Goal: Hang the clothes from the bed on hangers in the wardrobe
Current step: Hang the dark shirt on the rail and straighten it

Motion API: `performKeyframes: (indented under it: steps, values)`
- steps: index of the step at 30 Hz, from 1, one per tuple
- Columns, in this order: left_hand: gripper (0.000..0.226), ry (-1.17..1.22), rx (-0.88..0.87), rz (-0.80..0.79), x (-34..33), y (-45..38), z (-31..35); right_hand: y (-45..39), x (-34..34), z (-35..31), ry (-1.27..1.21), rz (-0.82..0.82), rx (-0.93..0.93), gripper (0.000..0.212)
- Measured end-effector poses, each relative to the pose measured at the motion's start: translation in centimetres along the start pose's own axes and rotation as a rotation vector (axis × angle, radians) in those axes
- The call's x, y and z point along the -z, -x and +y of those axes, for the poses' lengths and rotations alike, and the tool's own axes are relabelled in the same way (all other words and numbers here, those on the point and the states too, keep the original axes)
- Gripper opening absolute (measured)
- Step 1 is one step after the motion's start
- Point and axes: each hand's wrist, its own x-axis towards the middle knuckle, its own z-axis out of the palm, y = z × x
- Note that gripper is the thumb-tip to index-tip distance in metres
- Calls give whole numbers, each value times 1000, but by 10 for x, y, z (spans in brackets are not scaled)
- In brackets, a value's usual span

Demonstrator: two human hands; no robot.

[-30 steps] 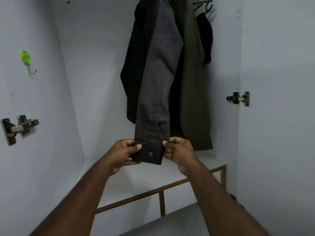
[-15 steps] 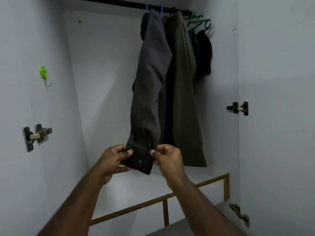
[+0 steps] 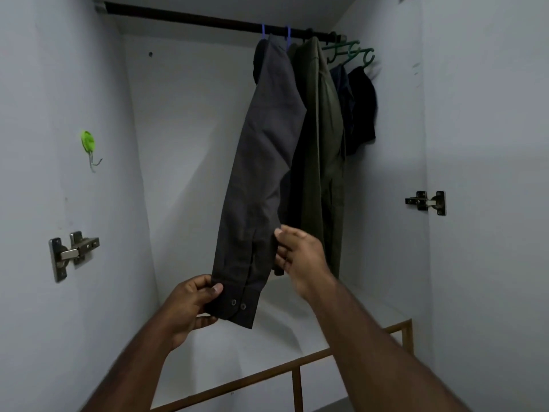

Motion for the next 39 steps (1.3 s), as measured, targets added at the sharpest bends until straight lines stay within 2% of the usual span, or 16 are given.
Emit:
performKeyframes:
  steps: [7, 11, 14, 16, 19, 21, 24, 26, 28, 29, 32, 36, 39]
  values:
    - [17, -21, 17, 13, 12, -8, -1, -40, -32, -45, -234, 35, 15, 29]
    - [15, -9, 28, 81, 19, -17, -6, -46, -29, -57, -319, 31, 135, 33]
    - [14, 2, 39, 120, 18, -26, -7, -47, -20, -64, -308, 40, 229, 30]
    - [13, -4, 46, 124, 15, -29, -7, -51, -15, -67, -287, 60, 228, 30]
    - [13, -12, 49, 111, 13, -32, -5, -64, -13, -66, -81, 134, 174, 36]
    - [14, -17, 58, 95, 13, -34, -5, -73, -14, -65, 0, 101, 100, 48]
    - [15, -24, 61, 95, 14, -37, -6, -86, -16, -65, -5, 17, -2, 61]
    - [15, -28, 62, 98, 15, -38, -7, -92, -16, -66, 12, 52, -2, 53]
    - [14, -34, 67, 94, 16, -39, -8, -98, -15, -67, 37, 112, 1, 28]
    - [14, -37, 70, 92, 16, -40, -8, -101, -15, -67, 21, 113, -9, 24]
    - [14, -42, 73, 88, 20, -43, -10, -110, -18, -70, -110, 34, -47, 30]
    - [14, -28, 72, 111, 24, -49, -11, -120, -20, -79, -300, 6, 12, 36]
    - [14, -22, 73, 132, 25, -53, -13, -124, -20, -84, -409, -36, 54, 32]
